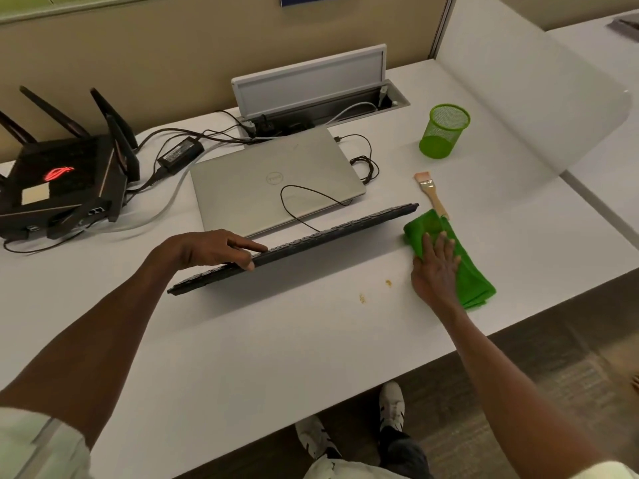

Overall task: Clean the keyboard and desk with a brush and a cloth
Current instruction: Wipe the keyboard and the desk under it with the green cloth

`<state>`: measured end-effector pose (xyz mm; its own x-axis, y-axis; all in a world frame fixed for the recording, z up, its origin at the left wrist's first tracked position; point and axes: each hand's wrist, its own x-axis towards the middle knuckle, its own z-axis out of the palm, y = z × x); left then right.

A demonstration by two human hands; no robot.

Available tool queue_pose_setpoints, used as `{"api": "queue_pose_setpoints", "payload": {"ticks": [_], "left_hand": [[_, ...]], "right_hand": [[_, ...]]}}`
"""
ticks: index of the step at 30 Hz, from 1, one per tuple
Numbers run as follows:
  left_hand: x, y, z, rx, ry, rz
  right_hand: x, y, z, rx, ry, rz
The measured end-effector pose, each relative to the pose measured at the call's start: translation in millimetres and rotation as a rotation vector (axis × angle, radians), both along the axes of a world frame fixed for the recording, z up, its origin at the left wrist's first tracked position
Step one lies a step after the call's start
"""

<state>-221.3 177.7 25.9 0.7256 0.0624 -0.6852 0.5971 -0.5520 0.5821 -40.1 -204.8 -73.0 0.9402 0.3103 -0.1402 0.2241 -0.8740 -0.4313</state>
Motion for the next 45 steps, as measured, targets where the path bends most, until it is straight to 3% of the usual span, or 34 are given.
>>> {"api": "queue_pose_setpoints", "payload": {"ticks": [12,17,21,28,32,37,45], "left_hand": [[1.2,3.5,-4.2,-0.032,-0.021,0.015],[0.0,3.4,-5.7,-0.023,-0.041,0.005],[-1.3,-0.2,-4.0,-0.027,-0.053,0.016],[-1.0,2.5,-5.8,0.006,-0.045,0.028],[-0.5,1.2,-1.7,-0.005,-0.040,0.026],[-1.3,-2.6,1.1,-0.003,-0.041,0.020],[-2.7,-6.0,1.8,0.009,-0.056,0.031]], "right_hand": [[-127.1,98.2,-11.9,0.097,0.004,0.170],[-157.8,116.1,4.4,0.216,0.128,0.213],[-146.9,101.7,41.2,0.394,0.221,0.109],[-79.6,32.7,94.7,0.425,0.247,-0.080],[-56.9,17.7,92.2,0.264,0.096,-0.043],[-67.4,33.2,16.3,0.073,0.018,0.180],[-114.6,96.3,-10.6,0.040,-0.099,0.279]]}}
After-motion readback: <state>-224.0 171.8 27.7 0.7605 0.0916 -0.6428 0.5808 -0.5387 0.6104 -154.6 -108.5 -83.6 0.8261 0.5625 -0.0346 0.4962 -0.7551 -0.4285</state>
